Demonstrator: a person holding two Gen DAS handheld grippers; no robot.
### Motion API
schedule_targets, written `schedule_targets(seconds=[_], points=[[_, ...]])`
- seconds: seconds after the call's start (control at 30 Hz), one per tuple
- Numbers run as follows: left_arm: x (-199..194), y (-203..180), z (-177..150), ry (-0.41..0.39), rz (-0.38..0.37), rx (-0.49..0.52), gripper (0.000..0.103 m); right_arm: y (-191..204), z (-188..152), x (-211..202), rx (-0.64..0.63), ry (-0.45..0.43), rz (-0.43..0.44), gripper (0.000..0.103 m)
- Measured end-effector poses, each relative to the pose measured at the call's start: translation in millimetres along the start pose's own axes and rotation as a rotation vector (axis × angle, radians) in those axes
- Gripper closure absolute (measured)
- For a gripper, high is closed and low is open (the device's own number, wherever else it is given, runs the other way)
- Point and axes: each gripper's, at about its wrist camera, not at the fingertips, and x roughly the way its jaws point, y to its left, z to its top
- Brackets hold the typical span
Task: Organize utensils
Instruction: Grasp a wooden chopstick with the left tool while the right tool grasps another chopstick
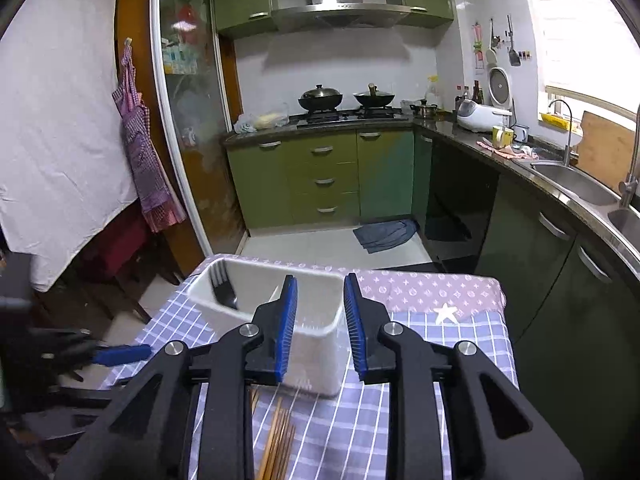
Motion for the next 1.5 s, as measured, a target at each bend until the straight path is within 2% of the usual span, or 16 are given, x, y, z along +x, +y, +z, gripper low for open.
schedule_targets(seconds=[0.1, 0.17, 0.27, 0.33, 0.47, 0.57, 0.7, 0.87, 1.03, 1.07, 1.27, 1.33, 1.5], points=[[20.8, -3.5, -12.7, 0.140, -0.023, -0.023, 0.071, -7.2, -22.3, -15.0, -0.011, 0.070, 0.001, 0.075], [37.1, -5.7, -21.4, 0.238, -0.052, -0.047, 0.071, -14.6, -45.1, -17.2, -0.019, 0.146, -0.002, 0.075], [59.8, -7.3, -34.8, 0.340, -0.063, -0.076, 0.071, -23.8, -74.3, -14.5, -0.016, 0.236, -0.013, 0.075], [70.5, -10.5, -39.2, 0.373, -0.053, -0.080, 0.071, -31.5, -94.9, -12.3, -0.011, 0.287, -0.018, 0.075], [83.1, -13.2, -37.5, 0.394, -0.025, -0.089, 0.071, -43.0, -120.8, -9.5, 0.014, 0.337, -0.006, 0.075], [91.9, -15.6, -36.8, 0.416, -0.008, -0.094, 0.071, -48.2, -127.4, -10.8, 0.027, 0.339, 0.005, 0.075], [98.4, -19.2, -37.5, 0.437, 0.018, -0.085, 0.072, -51.5, -123.9, -12.5, 0.030, 0.333, 0.013, 0.070], [102.1, -24.2, -37.1, 0.454, 0.033, -0.080, 0.073, -46.7, -122.3, -13.1, 0.024, 0.340, 0.019, 0.070], [113.9, -39.5, -29.2, 0.464, 0.030, -0.066, 0.093, -43.9, -125.2, -8.9, 0.012, 0.366, 0.014, 0.067], [114.8, -43.3, -28.6, 0.461, 0.027, -0.056, 0.094, -42.5, -125.8, -8.1, 0.007, 0.373, 0.017, 0.065], [116.2, -40.8, -27.6, 0.466, 0.005, -0.068, 0.096, -35.2, -127.2, -5.4, -0.019, 0.398, 0.028, 0.064], [111.1, -31.7, -28.8, 0.448, 0.011, -0.070, 0.096, -34.5, -127.0, -1.4, -0.011, 0.418, 0.051, 0.064], [83.2, -9.7, -27.1, 0.337, 0.004, -0.071, 0.096, -26.6, -127.5, 26.0, 0.000, 0.522, 0.105, 0.067]])
